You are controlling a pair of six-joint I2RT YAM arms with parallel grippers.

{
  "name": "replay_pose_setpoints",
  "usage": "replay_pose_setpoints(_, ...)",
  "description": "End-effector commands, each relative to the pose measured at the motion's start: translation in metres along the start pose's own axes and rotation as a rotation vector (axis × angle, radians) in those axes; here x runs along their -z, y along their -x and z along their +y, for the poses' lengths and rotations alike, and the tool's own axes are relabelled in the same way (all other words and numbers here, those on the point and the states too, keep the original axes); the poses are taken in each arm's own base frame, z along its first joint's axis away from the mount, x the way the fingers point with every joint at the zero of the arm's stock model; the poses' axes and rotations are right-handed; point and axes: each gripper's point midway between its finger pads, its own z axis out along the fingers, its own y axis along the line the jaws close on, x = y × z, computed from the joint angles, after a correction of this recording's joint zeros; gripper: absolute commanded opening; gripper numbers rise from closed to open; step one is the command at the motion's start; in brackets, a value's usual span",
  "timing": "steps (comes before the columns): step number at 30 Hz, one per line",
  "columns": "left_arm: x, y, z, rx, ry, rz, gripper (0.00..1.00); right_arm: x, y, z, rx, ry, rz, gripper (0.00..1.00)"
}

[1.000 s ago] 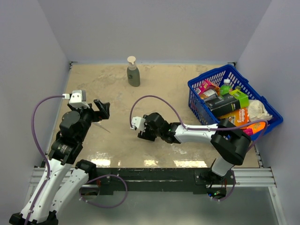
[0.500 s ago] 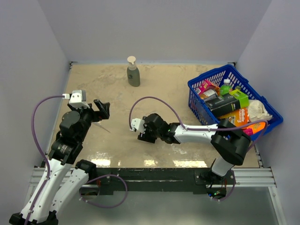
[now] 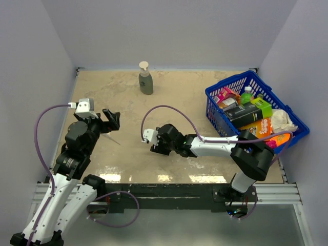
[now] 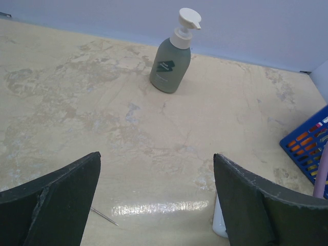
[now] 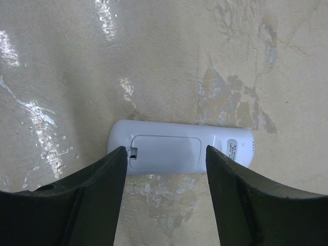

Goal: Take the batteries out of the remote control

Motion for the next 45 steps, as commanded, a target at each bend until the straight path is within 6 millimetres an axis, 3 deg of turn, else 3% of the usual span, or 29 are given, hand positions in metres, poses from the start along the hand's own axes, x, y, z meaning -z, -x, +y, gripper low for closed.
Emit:
replay_pose_setpoints(1, 0.000, 0.006, 0.001, -0.011, 0.008, -0.017, 0.95, -0.003, 0.006, -0.008, 0.001, -0.040, -0.013, 0.64)
replay_pose_setpoints(20, -0.001, 0.005, 0.001, -0.011, 0.009, -0.016, 0.95, -0.006, 0.000, -0.008, 0.010, -0.057, 0.015, 0.62)
replay_pose_setpoints(45, -0.001, 0.005, 0.001, -0.011, 0.010, -0.016, 0.95, 0.018, 0.028, -0.040, 0.015, -0.203, -0.044, 0.61)
